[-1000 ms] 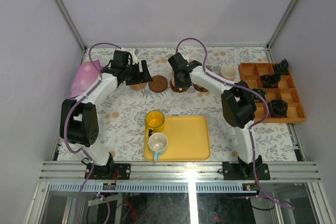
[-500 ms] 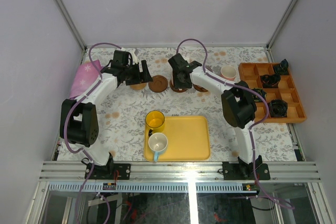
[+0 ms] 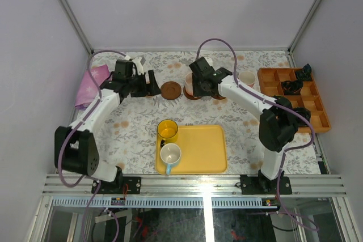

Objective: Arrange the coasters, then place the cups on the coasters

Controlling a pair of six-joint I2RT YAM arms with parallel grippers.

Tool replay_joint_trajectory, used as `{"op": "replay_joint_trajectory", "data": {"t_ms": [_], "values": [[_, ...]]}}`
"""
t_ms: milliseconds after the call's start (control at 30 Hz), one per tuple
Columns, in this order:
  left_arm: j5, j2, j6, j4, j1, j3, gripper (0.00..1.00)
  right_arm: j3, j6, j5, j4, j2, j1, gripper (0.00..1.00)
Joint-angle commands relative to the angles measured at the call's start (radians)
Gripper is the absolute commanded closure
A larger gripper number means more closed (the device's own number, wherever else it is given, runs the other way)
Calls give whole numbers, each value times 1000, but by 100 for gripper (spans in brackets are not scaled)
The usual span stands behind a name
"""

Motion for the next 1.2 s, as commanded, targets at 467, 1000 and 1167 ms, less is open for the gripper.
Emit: {"op": "replay_joint_trajectory", "data": {"t_ms": [467, 1000, 1167], "values": [[-45, -435, -169, -248, -167, -296, 28, -87, -120, -22, 75, -150, 29, 50], [-116, -469, -325, -240, -357, -381, 31, -79, -142, -42, 84, -146, 29, 51], [-141, -475, -360, -241, -396, -407, 32, -64, -149, -48, 81, -133, 29, 52]]}}
